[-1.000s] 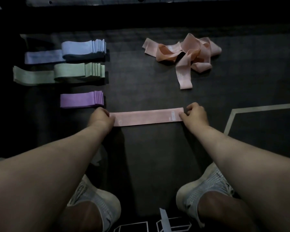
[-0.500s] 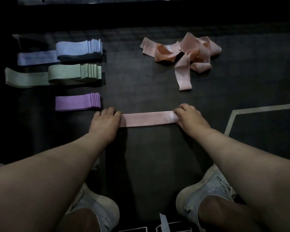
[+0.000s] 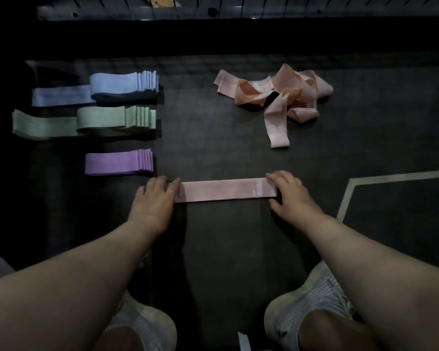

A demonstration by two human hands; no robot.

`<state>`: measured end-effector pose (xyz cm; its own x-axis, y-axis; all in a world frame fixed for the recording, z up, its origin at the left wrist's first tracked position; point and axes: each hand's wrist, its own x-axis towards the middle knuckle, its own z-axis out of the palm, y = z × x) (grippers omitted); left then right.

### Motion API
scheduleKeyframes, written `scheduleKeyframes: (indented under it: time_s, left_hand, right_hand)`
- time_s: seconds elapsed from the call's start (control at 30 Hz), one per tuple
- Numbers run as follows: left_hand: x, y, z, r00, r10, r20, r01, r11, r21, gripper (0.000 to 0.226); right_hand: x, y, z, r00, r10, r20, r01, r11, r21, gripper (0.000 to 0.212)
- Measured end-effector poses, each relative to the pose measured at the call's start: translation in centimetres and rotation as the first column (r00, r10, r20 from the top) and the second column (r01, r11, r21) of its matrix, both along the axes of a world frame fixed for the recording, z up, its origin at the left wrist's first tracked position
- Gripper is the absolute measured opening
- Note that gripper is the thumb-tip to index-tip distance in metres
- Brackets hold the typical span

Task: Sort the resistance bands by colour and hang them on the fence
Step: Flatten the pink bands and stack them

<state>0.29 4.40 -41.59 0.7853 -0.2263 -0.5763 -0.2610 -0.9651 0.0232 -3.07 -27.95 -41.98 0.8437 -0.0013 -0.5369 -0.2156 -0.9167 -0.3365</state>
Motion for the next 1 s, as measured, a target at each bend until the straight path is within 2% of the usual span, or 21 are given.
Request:
scheduleKeyframes:
  time_s: [0.13, 0.23, 0.33, 0.43, 0.5, 0.63, 0.73, 0.8, 0.9, 1.0]
  left_hand:
    - [0.6, 0.0, -0.3, 0.997, -0.064, 0.051, 0.065, 0.998, -0.005, 0.055]
    - [1.1, 0.1, -0.4, 0.996, -0.062, 0.063, 0.063, 0.998, -0.015, 0.048]
    - [1.2, 0.4, -0.6, 0.998, -0.034, 0.056, 0.035, 0.999, -0.019, 0.052]
    - [1.1, 0.6, -0.6, 0.999, -0.016, 0.037, 0.017, 1.000, -0.024, 0.061]
    - [1.1, 0.4, -0.5, 0.999, -0.010, 0.031, 0.011, 0.999, -0.030, 0.067]
    - [1.1, 0.1, -0.4, 0.999, -0.012, 0.037, 0.013, 1.000, -0.027, 0.076]
    - [1.1, 0.0, 0.0, 0.997, -0.035, 0.066, 0.036, 0.999, -0.007, 0.078]
    - [1.0, 0.0, 0.2, 0.995, -0.035, 0.091, 0.037, 0.999, -0.011, 0.076]
    - [1.1, -0.3, 1.1, 0.988, -0.018, 0.154, 0.030, 0.997, -0.073, 0.068]
    - [1.5, -1.4, 2.1, 0.973, -0.038, 0.228, 0.076, 0.985, -0.158, 0.063]
  right_hand:
    - [0.7, -0.1, -0.5, 1.000, -0.017, 0.014, 0.017, 1.000, 0.000, 0.047]
    - [0.9, -0.3, -0.3, 1.000, -0.003, -0.022, 0.003, 1.000, -0.022, 0.045]
    - [0.8, -0.4, 0.1, 0.999, 0.019, -0.043, -0.019, 1.000, -0.004, 0.051]
    - [1.1, -0.3, 0.8, 0.987, -0.159, 0.029, 0.157, 0.986, 0.048, 0.050]
    - [2.3, -0.1, 1.0, 0.964, -0.249, 0.098, 0.250, 0.968, -0.002, 0.045]
    - [6.0, 0.3, 1.3, 0.997, -0.078, -0.012, 0.073, 0.972, -0.224, 0.047]
    - [8.2, 0.4, 1.1, 0.988, 0.032, -0.153, -0.077, 0.952, -0.297, 0.057]
    - [9.3, 0.3, 1.2, 0.981, 0.055, -0.186, -0.114, 0.938, -0.327, 0.062]
    - [10.1, 0.5, 2.5, 0.999, -0.043, 0.001, 0.042, 0.958, -0.282, 0.057]
    - [10.8, 0.5, 4.9, 0.913, -0.319, 0.253, 0.341, 0.939, -0.049, 0.032]
